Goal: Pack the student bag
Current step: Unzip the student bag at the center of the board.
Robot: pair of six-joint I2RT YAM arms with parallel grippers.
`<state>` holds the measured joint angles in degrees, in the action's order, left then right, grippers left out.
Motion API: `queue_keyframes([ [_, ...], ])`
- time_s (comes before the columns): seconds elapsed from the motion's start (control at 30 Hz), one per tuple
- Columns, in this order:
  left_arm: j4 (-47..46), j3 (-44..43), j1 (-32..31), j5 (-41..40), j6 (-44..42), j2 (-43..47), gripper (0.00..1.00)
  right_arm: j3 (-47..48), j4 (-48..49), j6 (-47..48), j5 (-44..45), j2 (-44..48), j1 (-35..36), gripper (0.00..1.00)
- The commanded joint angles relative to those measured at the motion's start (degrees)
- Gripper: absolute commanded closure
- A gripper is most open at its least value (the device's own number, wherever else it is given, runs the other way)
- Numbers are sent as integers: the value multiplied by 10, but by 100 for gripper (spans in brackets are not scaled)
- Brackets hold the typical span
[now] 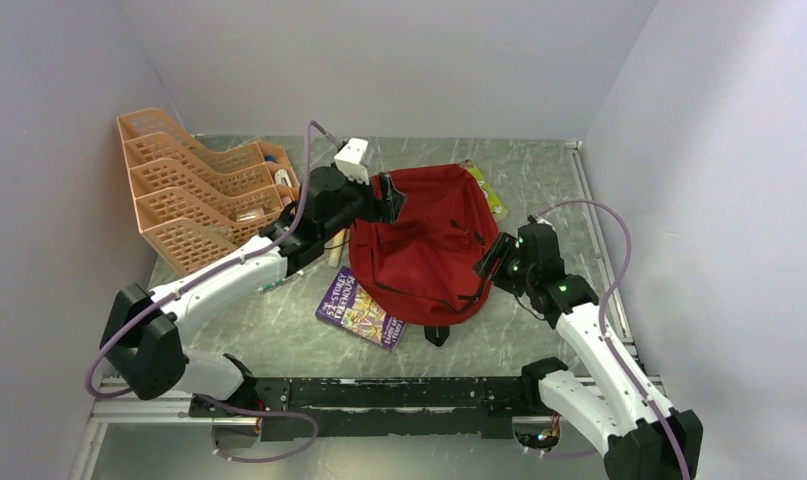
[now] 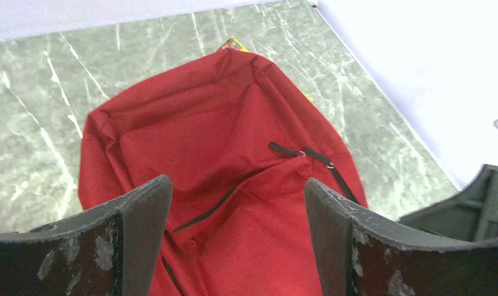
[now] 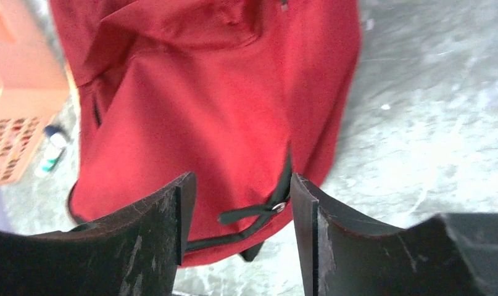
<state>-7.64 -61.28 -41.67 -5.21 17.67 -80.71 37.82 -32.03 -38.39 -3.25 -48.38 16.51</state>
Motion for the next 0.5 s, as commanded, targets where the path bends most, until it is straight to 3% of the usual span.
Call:
queue_keyframes([
  [0.0, 53, 13, -17, 21, 81, 18, 18, 15, -7, 15, 126, -26, 1, 36],
  [0.17, 54, 11, -97, -26, 78, 22, 17, 5, 19, 9, 176, -77, -3, 23],
  [0.3, 69, 4, -128, -31, 84, 7, 16, 0, 48, 22, 130, -111, -9, 17],
  [0.47, 74, 6, -153, -41, 93, -5, 14, -22, 83, 37, 61, -153, -25, 17],
])
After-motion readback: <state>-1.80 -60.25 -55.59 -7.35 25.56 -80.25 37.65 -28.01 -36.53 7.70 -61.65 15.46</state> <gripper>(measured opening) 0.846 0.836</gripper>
